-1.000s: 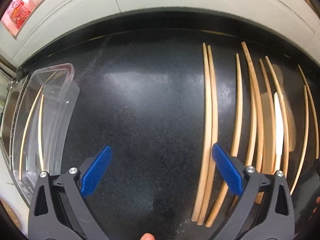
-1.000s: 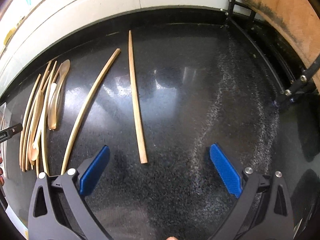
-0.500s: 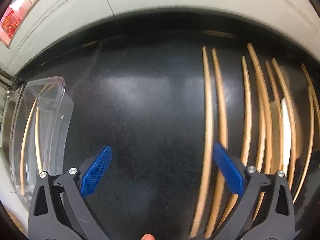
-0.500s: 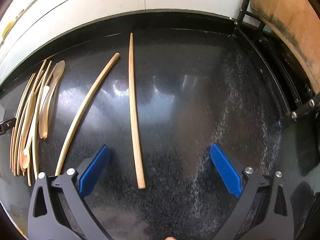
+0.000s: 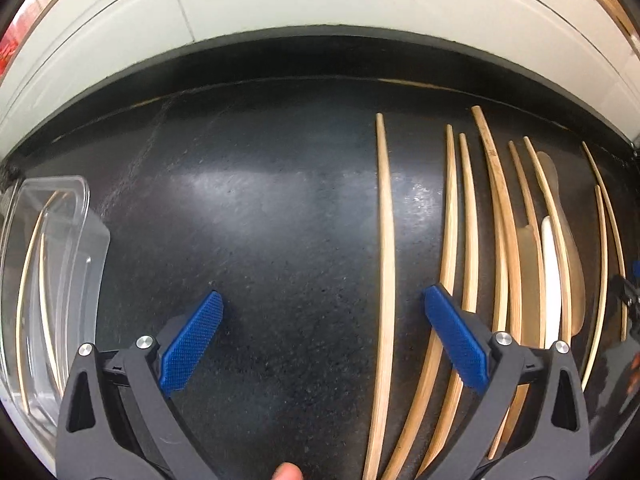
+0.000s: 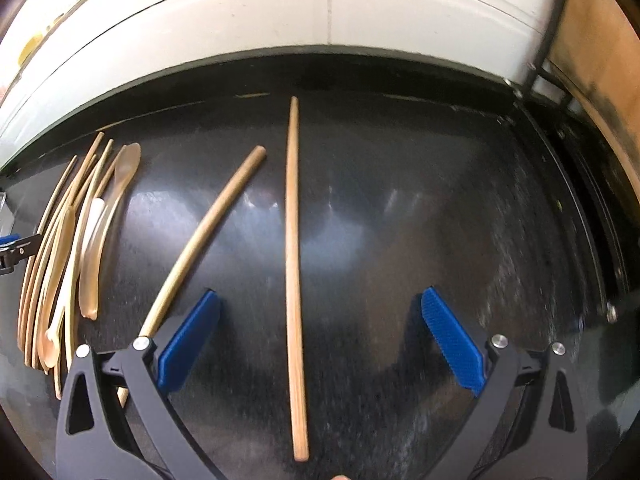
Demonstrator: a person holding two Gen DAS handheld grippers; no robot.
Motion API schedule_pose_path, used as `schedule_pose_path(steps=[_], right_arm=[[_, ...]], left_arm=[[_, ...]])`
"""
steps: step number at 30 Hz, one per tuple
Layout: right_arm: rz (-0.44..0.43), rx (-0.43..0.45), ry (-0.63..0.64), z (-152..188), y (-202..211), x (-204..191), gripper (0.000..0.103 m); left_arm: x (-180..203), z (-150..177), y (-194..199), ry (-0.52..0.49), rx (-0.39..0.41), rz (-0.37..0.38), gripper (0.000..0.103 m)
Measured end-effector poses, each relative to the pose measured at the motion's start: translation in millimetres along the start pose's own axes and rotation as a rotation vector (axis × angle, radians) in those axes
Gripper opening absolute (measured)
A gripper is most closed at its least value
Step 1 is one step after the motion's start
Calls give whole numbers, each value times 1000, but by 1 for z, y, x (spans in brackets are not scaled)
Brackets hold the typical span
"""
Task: Organize utensils
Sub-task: 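Close left tool on a chopstick while right tool grasps another chopstick, then carry both held chopsticks over the clear plastic container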
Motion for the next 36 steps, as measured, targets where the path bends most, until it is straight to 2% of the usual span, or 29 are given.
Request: schedule_pose_path(steps=[3,7,8,9,10,11,12,13,14,18,24,27,31,36], right_arm=[[-15,13,24,-11,-5,-2,98],[-30,-12,60,-21,-9,-13,98],[-41,-9,81,-23,-9,-17,98],[-55,20,104,-24,-8,-22,88],[-60,66,104,-27,-4,-24,59],[-49,82,94,-30,-2,-26,38],[-28,82,81,-33,-1,-27,7],[-10,81,73,-36,-3,-29,7],[-6,86,71,-38,-3,-31,7],[-18,31,17,-44,-6,-30,7],[-132,23,-110,-45,20,-24,7],[-185,32,-149,-43,40,-25,7],[-270,60,-172,-40,76,-35,7],[-354,53,-181,-26,111,-72,7]], left_arm=[[2,-5,-1,-19,-9,11,98],[6,-15,-4,-37,5,17,98],[9,-15,-6,-42,16,16,93],[16,-16,-3,-68,47,13,78],[20,-15,1,-90,71,13,67],[27,-16,3,-117,97,6,32],[35,-19,3,-151,107,-40,6],[37,-19,2,-178,105,-74,6],[42,-21,1,-191,108,-72,5],[47,-31,0,-145,78,12,5],[54,-27,24,-85,85,94,6],[53,-32,47,-77,113,119,6],[46,-26,82,-55,161,173,6],[19,-15,115,-35,189,213,6]])
Point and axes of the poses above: each gripper's, at about its wrist camera, not at the fingertips, and y roughly against the way its jaws point, x to its right, z to its underside, the point moved 4 cm from there along -y, roughly the way its jaws point, and after that the axes turned 12 degrees about z, right-handed, at the moved point
